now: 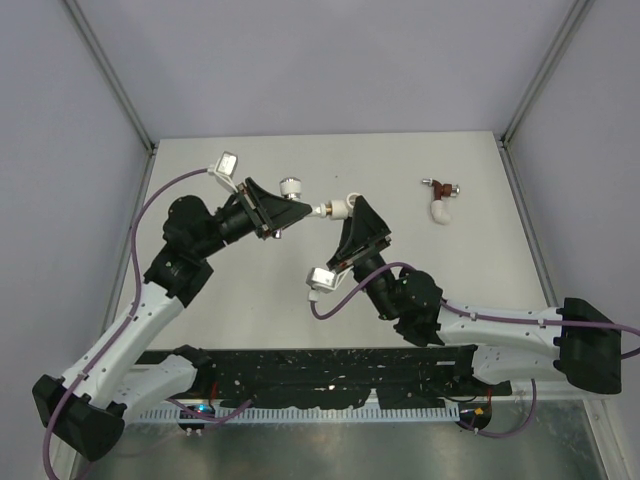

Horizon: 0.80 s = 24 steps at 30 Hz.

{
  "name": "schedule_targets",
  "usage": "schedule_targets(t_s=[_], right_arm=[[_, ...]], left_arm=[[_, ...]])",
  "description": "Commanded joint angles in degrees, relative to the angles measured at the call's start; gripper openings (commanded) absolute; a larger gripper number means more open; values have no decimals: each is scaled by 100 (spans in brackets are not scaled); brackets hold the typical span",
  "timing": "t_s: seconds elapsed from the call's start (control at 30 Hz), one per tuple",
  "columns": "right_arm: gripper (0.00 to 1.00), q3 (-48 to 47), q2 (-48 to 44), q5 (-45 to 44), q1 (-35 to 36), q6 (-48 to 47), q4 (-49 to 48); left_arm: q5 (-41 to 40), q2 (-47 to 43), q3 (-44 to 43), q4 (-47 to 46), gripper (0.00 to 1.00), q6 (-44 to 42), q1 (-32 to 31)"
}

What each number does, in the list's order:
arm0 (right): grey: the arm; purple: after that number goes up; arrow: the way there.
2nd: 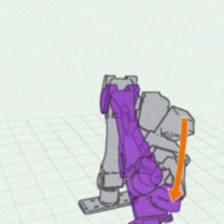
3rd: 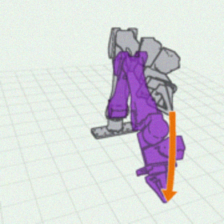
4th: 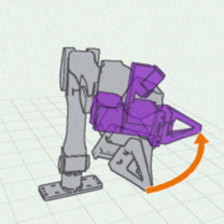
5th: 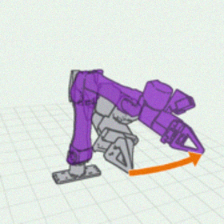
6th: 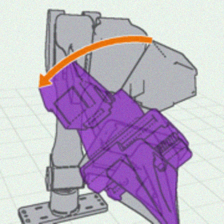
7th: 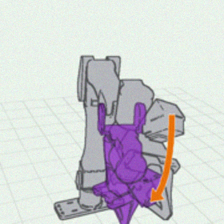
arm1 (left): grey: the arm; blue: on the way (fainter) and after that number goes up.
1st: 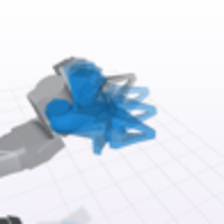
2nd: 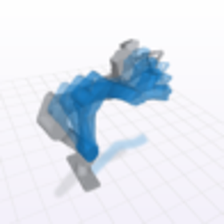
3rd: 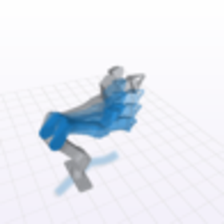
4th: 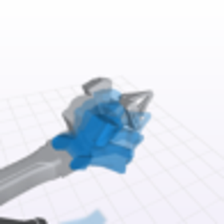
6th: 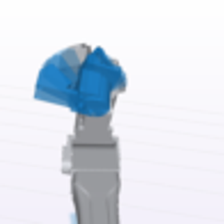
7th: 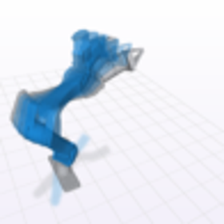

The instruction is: Install the water faucets

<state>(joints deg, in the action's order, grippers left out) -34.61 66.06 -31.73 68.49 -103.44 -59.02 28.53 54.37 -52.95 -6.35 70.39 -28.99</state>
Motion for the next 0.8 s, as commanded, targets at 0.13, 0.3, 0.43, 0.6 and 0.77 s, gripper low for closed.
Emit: schedule_targets(t_s=[0.13, 0.3, 0.43, 0.6, 0.77], right_arm=[[5, -335, -198, 351, 15, 314, 470], [5, -660, -734, 553, 24, 1114, 1988], [5, -924, -867, 632, 24, 1501, 2887], [5, -1223, -964, 808, 24, 1897, 3791], [5, -1312, -911, 677, 24, 1775, 3908]], left_arm=[[231, -32, -84, -657, 0, -340, -107], [258, -84, 223, -1253, 0, -588, -107], [521, 56, 364, -1877, 0, -693, -115], [829, 293, 338, -2441, 0, -886, -185], [707, 303, 285, -2459, 0, -1133, -326]])
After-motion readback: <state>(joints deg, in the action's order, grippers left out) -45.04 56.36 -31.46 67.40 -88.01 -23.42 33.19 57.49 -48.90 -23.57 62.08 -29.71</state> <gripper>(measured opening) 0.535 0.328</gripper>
